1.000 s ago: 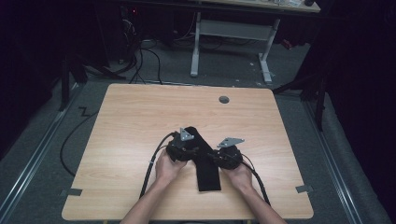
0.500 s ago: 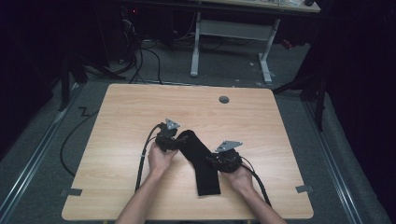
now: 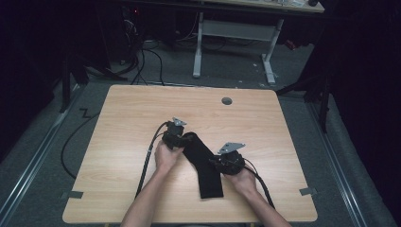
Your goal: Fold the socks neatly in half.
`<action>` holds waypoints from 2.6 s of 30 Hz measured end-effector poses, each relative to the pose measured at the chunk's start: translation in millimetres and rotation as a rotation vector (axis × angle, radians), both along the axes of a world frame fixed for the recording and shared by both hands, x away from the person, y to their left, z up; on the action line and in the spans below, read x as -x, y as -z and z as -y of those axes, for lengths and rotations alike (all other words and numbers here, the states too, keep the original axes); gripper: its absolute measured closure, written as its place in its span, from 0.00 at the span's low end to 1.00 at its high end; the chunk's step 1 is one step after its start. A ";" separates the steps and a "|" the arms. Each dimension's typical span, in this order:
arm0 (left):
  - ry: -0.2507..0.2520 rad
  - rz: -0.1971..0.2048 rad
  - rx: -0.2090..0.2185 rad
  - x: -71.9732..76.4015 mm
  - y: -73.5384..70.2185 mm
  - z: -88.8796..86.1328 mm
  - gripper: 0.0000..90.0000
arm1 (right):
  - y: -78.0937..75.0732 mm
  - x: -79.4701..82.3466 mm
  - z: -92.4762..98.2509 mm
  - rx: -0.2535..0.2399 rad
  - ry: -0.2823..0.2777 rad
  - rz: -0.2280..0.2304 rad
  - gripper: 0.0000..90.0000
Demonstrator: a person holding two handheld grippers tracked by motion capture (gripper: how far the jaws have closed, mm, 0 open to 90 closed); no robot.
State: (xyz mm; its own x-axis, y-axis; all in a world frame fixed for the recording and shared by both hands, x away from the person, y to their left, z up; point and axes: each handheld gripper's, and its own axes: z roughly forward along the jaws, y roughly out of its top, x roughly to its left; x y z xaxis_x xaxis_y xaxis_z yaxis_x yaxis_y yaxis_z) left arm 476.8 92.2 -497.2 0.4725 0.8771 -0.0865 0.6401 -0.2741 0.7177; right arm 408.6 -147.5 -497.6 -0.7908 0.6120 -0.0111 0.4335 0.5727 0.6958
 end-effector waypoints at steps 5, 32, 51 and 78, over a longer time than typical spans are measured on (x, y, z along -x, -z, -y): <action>0.014 0.011 -0.011 -0.2 0.3 -0.8 0.60 | 0.0 -0.3 0.2 0.000 -0.002 0.000 0.76; 0.095 0.080 0.009 13.5 -19.5 1.9 0.92 | -0.4 -0.6 -1.5 0.008 0.005 0.004 0.76; 0.261 0.130 -0.035 59.0 -29.5 30.7 0.91 | -0.5 -0.6 -2.9 0.013 0.011 0.009 0.76; 0.318 0.101 -0.087 75.1 -2.5 52.3 0.89 | -8.7 2.8 3.4 -0.012 0.022 0.021 0.77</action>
